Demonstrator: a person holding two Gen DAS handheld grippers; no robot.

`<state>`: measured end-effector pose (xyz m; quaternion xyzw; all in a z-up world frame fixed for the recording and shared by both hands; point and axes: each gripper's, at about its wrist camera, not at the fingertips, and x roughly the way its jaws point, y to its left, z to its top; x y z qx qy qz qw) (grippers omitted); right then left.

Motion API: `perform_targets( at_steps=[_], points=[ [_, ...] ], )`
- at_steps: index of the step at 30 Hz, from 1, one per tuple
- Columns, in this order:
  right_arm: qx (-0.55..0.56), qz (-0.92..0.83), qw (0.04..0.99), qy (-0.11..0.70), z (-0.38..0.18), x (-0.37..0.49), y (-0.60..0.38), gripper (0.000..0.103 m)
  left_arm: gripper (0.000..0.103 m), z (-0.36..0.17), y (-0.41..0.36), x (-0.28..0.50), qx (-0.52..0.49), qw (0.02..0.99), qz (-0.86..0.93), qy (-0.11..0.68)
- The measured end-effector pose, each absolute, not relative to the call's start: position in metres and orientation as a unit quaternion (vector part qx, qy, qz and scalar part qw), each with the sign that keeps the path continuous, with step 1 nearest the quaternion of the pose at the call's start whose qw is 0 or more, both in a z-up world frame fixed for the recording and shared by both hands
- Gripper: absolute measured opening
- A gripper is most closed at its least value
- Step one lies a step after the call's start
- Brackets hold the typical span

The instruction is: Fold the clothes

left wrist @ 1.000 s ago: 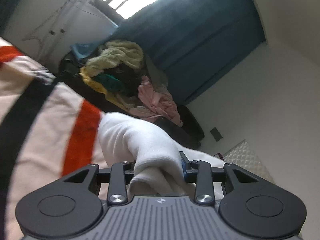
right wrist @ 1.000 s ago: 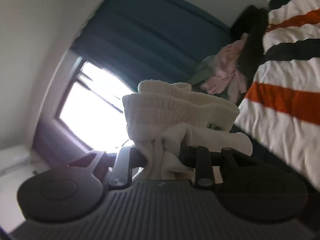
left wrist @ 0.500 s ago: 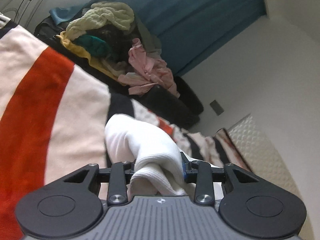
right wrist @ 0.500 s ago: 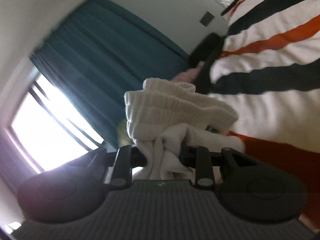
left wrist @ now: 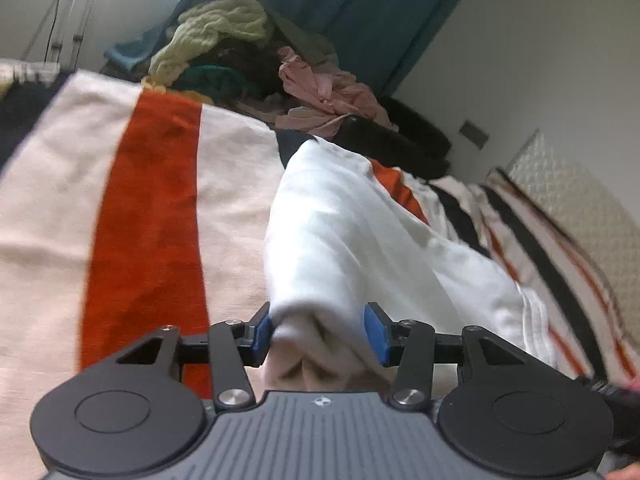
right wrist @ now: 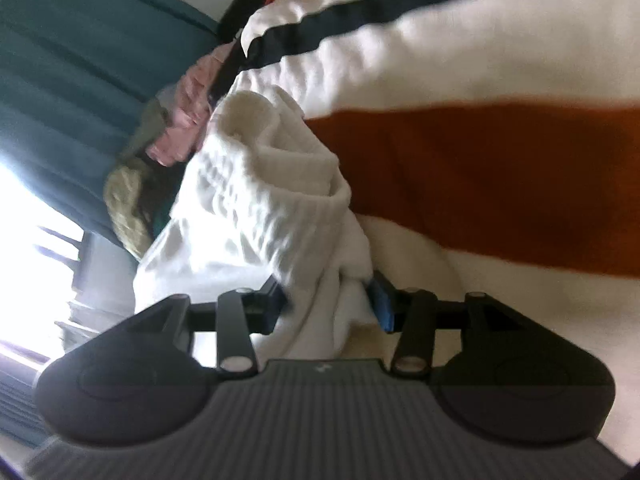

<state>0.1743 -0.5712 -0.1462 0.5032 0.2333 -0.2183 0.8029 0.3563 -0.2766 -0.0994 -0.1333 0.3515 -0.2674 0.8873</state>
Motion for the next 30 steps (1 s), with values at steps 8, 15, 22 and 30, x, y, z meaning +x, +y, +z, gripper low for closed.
perform_targets(
  at_steps=[8, 15, 22, 30],
  points=[
    [0.386, -0.192, 0.879, 0.206, -0.041, 0.134, -0.533, 0.048, 0.055, 0.009, -0.256, 0.266, -0.054, 0.906, -0.315, 0.278],
    [0.324, -0.152, 0.915, 0.185, 0.030, 0.091, -0.497, 0.049, 0.080, 0.092, -0.224, 0.174, -0.019, 0.928, -0.300, 0.222],
    [0.243, -0.118, 0.949, 0.164, 0.077, 0.049, -0.452, 0.077, 0.103, 0.141, -0.192, 0.101, -0.026, 0.942, -0.274, 0.195],
    [0.154, -0.105, 0.974, 0.131, 0.089, 0.001, -0.404, 0.091, 0.103, 0.157, -0.156, 0.037, -0.023, 0.958, -0.251, 0.137]
  ],
)
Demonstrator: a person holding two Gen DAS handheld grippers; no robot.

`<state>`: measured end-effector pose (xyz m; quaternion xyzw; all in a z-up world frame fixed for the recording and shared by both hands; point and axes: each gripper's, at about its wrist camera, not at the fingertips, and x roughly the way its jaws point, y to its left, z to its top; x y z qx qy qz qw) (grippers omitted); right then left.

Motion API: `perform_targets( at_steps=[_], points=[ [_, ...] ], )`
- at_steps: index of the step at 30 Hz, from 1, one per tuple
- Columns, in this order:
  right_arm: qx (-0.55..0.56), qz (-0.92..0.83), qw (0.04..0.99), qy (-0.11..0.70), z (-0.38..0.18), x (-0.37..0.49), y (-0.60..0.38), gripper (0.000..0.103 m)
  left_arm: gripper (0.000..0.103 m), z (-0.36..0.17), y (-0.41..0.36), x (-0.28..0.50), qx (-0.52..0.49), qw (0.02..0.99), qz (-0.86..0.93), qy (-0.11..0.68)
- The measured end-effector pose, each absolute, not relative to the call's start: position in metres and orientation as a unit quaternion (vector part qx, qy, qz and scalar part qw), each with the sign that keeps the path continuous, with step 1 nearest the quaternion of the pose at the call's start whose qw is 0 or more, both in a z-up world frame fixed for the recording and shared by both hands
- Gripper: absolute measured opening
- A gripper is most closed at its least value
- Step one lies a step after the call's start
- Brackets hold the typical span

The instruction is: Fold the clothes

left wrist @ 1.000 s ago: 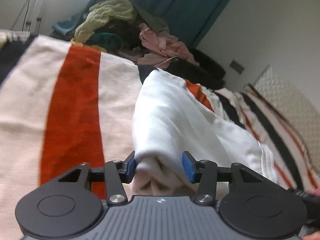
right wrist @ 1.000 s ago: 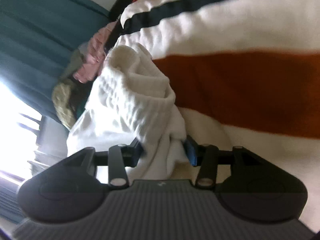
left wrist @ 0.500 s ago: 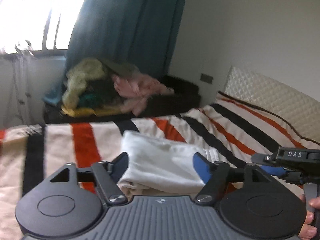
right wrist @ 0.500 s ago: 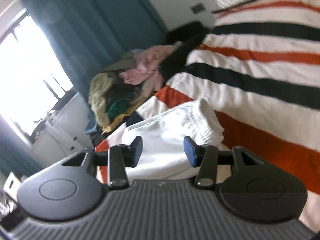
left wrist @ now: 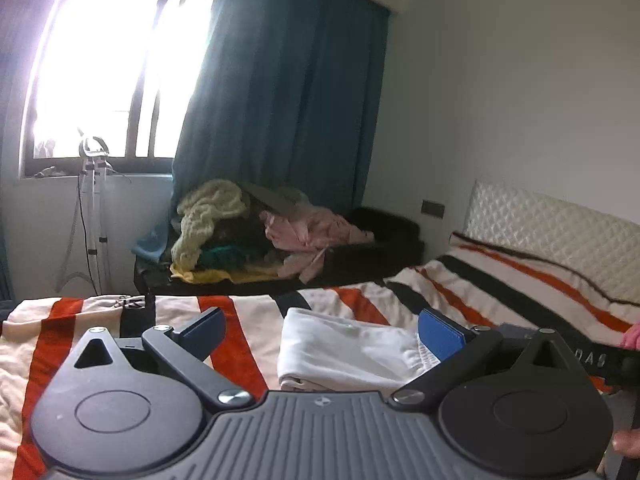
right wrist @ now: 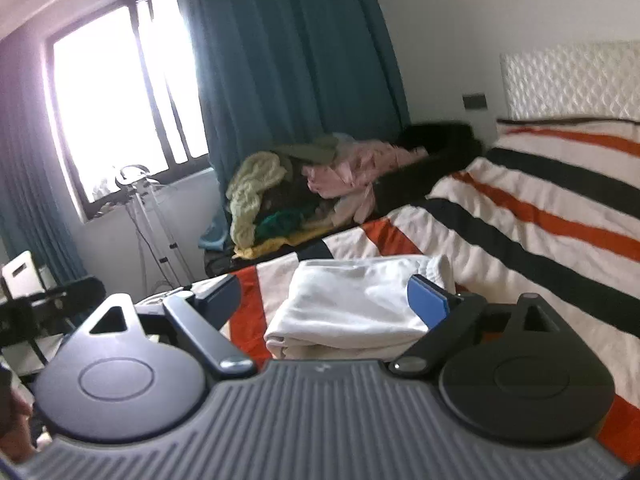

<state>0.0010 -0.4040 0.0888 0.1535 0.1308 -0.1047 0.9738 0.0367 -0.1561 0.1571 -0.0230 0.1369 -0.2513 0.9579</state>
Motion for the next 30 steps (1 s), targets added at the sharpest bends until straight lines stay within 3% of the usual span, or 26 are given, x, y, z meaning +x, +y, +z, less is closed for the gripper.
perform_targets(
  at_steps=[12, 21, 30],
  points=[
    [0.114, -0.114, 0.982, 0.093, 0.043, -0.039, -0.360, 0.091, 0.103, 0.114, -0.126, -0.015, 0.006, 0.967, -0.227, 0.112],
    [0.102, -0.120, 0.981, 0.115, -0.002, -0.046, -0.342, 0.091, 0.103, 0.056, -0.128, -0.020, 0.046, 0.968, -0.213, 0.125],
    [0.070, -0.149, 0.981, 0.102, -0.022, -0.038, -0.327, 0.091, 0.103, 0.046, -0.118, -0.014, 0.023, 0.969, -0.208, 0.127]
  ],
)
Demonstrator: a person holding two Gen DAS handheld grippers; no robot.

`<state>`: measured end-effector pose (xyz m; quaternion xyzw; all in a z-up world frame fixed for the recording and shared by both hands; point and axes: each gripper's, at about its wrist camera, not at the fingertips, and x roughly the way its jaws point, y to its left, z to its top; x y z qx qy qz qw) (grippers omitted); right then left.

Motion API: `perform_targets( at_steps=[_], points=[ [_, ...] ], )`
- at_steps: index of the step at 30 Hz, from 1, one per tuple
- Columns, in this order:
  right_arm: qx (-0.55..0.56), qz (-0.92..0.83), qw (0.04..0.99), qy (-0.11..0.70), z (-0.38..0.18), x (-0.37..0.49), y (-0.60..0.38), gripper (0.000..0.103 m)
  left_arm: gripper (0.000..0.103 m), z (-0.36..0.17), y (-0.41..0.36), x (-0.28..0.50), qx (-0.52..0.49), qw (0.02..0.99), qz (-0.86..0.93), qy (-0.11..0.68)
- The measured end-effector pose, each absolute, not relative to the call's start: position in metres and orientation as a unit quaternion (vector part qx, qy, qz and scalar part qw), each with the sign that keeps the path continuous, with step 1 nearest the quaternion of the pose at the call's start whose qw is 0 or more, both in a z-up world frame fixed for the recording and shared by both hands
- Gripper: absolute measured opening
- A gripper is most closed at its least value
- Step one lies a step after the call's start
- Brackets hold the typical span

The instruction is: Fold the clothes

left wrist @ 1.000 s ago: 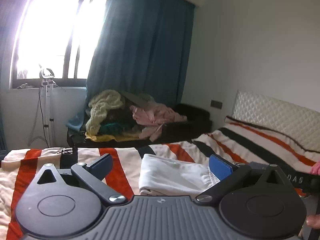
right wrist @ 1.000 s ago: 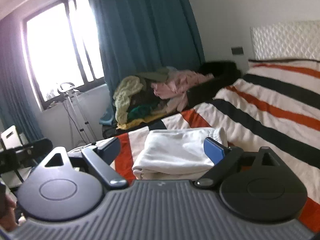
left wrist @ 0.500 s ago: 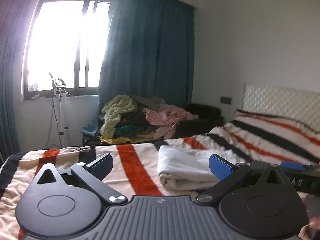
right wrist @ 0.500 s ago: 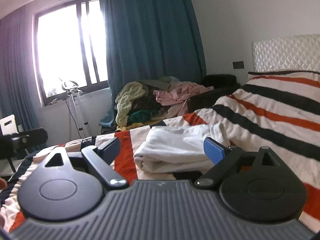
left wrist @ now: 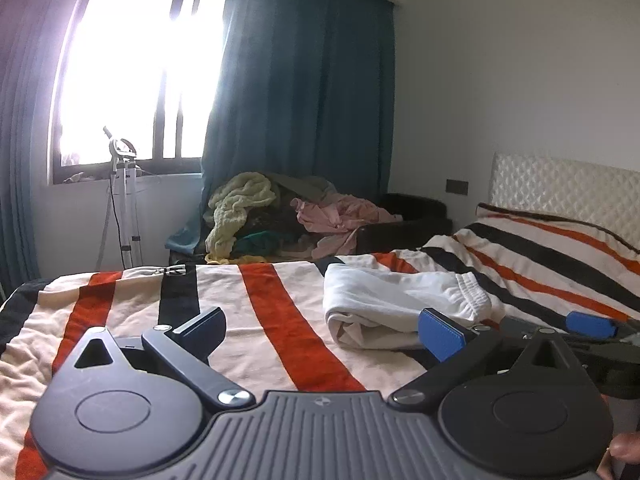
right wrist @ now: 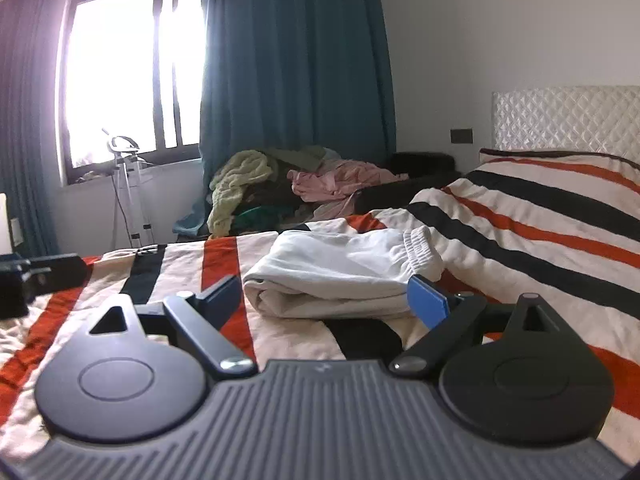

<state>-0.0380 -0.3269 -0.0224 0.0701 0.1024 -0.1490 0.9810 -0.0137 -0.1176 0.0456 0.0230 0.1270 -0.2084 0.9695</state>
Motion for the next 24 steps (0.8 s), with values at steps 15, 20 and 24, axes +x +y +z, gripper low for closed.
perform_targets(
  at_steps=[15, 20, 24],
  points=[
    [0.070, -0.150, 0.978, 0.126, -0.029, -0.031, -0.323, 0.091, 0.103, 0.035, -0.113, -0.001, 0.016, 0.967, -0.204, 0.152],
    [0.069, -0.153, 0.977, 0.129, -0.029, -0.031, -0.323, 0.091, 0.103, 0.034, -0.114, -0.003, 0.020, 0.968, -0.200, 0.150],
    [0.071, -0.154, 0.976, 0.133, -0.029, -0.030, -0.324, 0.091, 0.103, 0.033, -0.113, -0.002, 0.016, 0.967, -0.201, 0.155]
  ],
)
